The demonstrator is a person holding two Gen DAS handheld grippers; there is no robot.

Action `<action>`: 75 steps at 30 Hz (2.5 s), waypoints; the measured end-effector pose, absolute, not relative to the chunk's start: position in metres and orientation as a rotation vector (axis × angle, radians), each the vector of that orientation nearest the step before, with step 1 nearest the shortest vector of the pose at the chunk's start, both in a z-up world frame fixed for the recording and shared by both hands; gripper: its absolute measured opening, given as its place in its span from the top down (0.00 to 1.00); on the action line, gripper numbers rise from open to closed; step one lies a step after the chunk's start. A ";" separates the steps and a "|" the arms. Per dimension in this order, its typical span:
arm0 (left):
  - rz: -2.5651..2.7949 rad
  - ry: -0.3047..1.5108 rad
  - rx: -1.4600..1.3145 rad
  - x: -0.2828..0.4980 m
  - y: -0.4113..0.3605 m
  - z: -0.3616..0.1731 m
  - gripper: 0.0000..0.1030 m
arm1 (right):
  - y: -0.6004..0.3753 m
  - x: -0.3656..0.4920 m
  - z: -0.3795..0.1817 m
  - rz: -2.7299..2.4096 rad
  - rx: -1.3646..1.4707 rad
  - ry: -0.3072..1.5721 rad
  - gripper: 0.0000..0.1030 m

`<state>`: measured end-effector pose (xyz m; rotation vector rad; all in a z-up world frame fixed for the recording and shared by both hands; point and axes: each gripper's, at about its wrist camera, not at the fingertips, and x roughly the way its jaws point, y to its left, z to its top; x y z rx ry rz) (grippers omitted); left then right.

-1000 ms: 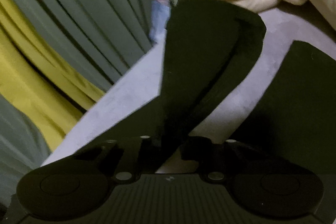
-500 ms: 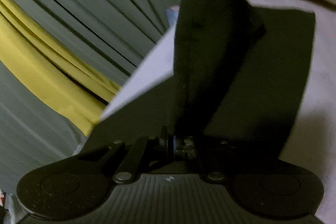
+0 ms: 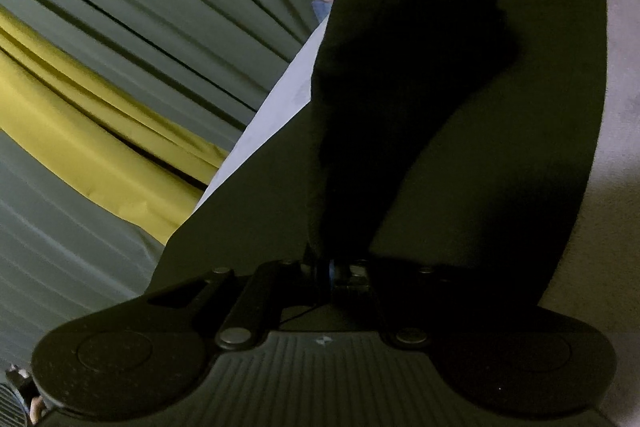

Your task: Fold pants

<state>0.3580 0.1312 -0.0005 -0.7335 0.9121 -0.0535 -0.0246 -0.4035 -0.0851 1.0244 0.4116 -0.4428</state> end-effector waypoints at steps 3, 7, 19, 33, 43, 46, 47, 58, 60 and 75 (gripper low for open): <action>-0.064 0.875 -0.742 0.348 0.131 0.008 0.95 | -0.407 -0.024 -0.085 -0.446 1.030 0.410 0.97; -0.128 0.754 -0.642 0.299 0.131 0.063 0.95 | -0.403 -0.026 -0.078 -0.448 1.007 0.441 0.97; -0.239 0.662 -0.616 0.034 0.174 0.094 0.89 | -0.437 -0.112 -0.008 -0.463 0.922 0.248 0.94; 0.022 0.783 -0.797 -0.002 0.223 0.022 0.30 | -0.444 -0.118 -0.062 -0.456 1.113 0.489 0.63; 0.214 0.706 -0.915 -0.026 0.256 0.020 0.25 | -0.441 -0.141 -0.060 -0.470 1.147 0.390 0.63; 0.210 0.691 -0.810 -0.019 0.235 0.038 0.17 | -0.439 -0.129 -0.046 -0.503 1.056 0.443 0.84; 0.213 0.689 -0.782 -0.013 0.229 0.037 0.17 | -0.436 -0.123 -0.036 -0.518 1.004 0.476 0.95; 0.261 0.480 -0.527 -0.029 0.177 0.085 0.16 | -0.433 -0.170 0.024 -0.459 0.780 0.268 0.80; 0.229 0.472 -0.449 -0.029 0.169 0.097 0.14 | -0.438 -0.165 0.001 -0.540 0.749 0.489 0.53; 0.041 0.594 -0.210 0.062 0.084 0.058 0.13 | -0.391 -0.177 0.023 -0.841 0.610 0.331 0.29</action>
